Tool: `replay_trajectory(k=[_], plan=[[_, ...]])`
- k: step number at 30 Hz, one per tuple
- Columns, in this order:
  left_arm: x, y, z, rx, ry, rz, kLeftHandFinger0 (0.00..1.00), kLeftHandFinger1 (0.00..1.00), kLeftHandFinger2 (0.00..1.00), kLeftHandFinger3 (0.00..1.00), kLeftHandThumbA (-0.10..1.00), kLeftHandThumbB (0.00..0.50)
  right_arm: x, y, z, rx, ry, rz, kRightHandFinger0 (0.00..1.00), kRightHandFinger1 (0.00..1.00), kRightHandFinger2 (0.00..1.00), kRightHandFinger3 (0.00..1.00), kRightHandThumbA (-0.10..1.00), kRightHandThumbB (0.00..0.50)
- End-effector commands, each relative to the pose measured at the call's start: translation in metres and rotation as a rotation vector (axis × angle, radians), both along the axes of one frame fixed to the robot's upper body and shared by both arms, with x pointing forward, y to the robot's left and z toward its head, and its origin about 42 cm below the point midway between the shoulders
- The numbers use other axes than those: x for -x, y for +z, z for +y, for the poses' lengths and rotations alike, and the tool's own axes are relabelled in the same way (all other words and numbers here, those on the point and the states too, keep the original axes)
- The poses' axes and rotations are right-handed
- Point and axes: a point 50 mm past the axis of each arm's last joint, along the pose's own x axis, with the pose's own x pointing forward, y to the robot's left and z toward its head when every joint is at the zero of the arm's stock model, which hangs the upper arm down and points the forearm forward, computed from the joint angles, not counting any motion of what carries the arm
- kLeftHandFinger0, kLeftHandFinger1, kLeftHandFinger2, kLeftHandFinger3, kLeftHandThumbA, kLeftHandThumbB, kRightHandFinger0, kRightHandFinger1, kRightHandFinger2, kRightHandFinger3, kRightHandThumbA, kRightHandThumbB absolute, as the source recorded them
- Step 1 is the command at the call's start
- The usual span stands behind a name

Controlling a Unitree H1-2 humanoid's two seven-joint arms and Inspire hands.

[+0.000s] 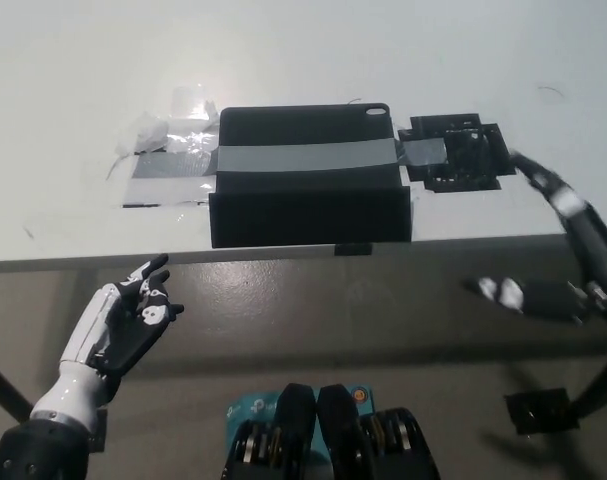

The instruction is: The robot uses its right hand to pull the cover of a folded tablet cover kept in the middle of the desk

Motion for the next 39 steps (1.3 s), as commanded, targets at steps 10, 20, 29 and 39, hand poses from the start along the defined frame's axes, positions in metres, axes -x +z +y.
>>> replay_trajectory(k=[10, 20, 29, 39], plan=[[-0.003, 0.014, -0.001, 0.018, -0.027, -0.036, 0.69, 0.93, 1.00, 1.00, 1.00, 0.245, -0.108, 0.081, 0.116, 0.462, 0.125, -0.172, 1.00, 1.00, 1.00, 1.00, 1.00, 0.500], [-0.007, 0.015, -0.002, 0.022, -0.046, -0.048, 0.74, 0.95, 1.00, 1.00, 1.00, 0.229, -0.144, 0.065, 0.161, 0.598, 0.170, -0.018, 1.00, 1.00, 1.00, 1.00, 1.00, 0.500], [-0.008, 0.018, -0.003, 0.010, -0.065, -0.055, 0.77, 0.95, 1.00, 1.00, 1.00, 0.230, -0.165, 0.004, 0.164, 0.795, 0.137, 0.136, 1.00, 1.00, 1.00, 1.00, 1.00, 0.500], [-0.009, 0.023, -0.001, 0.012, -0.080, -0.059, 0.76, 0.95, 1.00, 1.00, 1.00, 0.202, -0.152, -0.060, 0.167, 0.780, 0.105, 0.294, 1.00, 1.00, 1.00, 1.00, 1.00, 0.500]])
